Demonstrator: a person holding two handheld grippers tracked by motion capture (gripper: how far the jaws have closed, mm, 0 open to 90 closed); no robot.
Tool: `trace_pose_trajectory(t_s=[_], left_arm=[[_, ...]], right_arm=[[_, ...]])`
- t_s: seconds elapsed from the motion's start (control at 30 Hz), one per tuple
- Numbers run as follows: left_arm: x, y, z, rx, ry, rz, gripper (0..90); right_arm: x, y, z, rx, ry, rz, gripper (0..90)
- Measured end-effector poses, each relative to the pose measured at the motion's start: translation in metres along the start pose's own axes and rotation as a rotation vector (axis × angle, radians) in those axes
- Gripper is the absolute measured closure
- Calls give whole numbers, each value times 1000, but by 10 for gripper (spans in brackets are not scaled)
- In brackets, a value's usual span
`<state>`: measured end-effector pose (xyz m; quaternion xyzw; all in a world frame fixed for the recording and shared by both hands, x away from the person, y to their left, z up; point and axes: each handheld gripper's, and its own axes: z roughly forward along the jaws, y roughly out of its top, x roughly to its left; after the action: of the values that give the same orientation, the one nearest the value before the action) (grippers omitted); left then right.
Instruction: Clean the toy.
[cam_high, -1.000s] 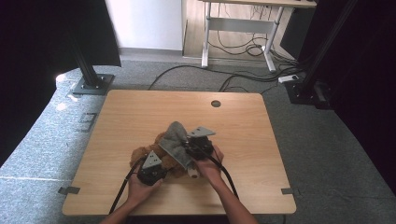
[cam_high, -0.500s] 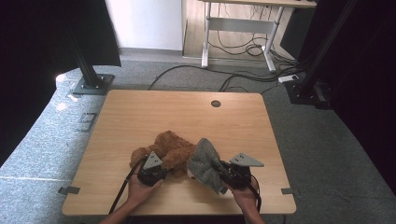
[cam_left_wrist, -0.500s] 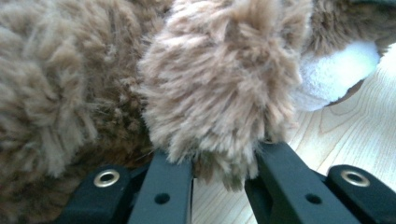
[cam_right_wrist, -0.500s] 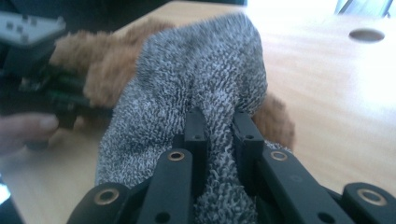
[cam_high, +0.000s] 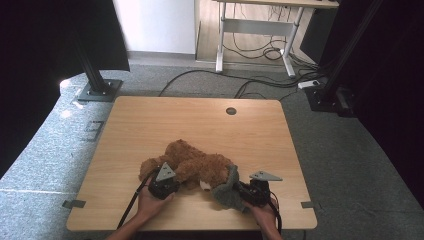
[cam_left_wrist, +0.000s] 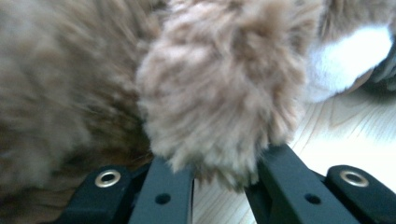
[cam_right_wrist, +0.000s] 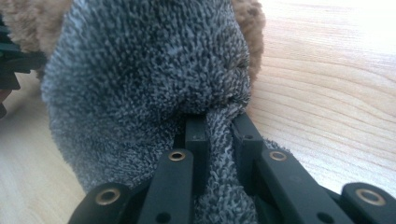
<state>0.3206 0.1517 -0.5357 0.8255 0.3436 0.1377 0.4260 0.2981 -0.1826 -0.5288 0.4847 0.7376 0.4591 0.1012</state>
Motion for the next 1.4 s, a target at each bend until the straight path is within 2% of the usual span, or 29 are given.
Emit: trace_pose_trajectory(t_s=[0.03,0.07,0.1,0.17,0.23,0.27,0.3,0.43,0.5,0.6,0.67,0.73,0.8,0.87,0.9,1.07,1.17,1.4], left_arm=[[0,-3,12,81,-17,-6,843],[0,-3,12,81,-17,-6,896],[1,2,20,116,-25,-9,899],[3,3,21,112,-21,-17,899],[11,4,20,99,-44,-63,896],[16,5,13,61,-43,-89,894],[17,6,10,53,-47,-94,891],[10,7,0,53,-47,-59,849],[5,8,-9,14,-40,-45,809],[6,15,-23,-56,32,-18,726],[12,21,-31,-83,63,-28,702],[21,28,-41,-121,72,-57,660],[25,35,-51,-155,70,-77,572],[27,40,-55,-165,71,-87,472],[28,50,-59,-166,59,-98,420],[24,72,-53,-143,34,-86,309],[21,82,-44,-139,46,-82,266],[17,98,-30,-133,41,-75,222]], right_arm=[[1,2,2,1,-1,-5,801],[2,4,4,3,-3,-13,800],[4,7,8,9,-1,-24,800],[5,9,10,11,-3,-28,800],[3,17,13,-3,-16,-21,799],[1,19,12,-10,-14,-16,798],[-1,21,11,-15,-13,-13,798],[-6,23,9,-28,-9,-5,797],[-6,24,10,-29,-4,-6,797],[-4,23,12,-27,3,-14,797],[-4,22,14,-26,-2,-21,797],[-4,22,14,-21,-4,-25,797],[-4,22,14,-20,-11,-36,797],[-4,22,14,-18,-14,-39,796],[-4,22,15,-18,-14,-39,797],[-5,22,15,-16,-19,-41,796],[-5,22,16,-14,-21,-43,796],[-4,21,16,-9,-25,-55,797]])
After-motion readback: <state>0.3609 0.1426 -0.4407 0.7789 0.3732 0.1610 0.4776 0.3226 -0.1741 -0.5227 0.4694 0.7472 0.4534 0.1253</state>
